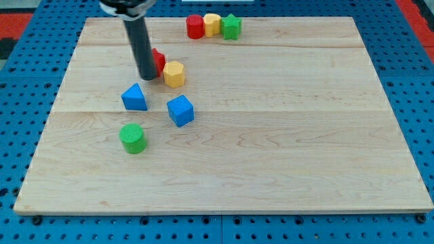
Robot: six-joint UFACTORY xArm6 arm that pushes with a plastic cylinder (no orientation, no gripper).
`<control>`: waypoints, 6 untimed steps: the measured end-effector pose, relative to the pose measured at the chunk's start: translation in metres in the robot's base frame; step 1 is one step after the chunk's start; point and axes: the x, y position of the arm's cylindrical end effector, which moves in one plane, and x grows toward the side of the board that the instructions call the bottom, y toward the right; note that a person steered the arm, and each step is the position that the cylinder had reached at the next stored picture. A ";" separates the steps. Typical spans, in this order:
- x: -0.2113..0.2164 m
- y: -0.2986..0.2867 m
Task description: Slide the red star to the bottom of the yellow heart
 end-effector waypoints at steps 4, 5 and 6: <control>-0.061 -0.107; -0.076 -0.028; -0.076 0.053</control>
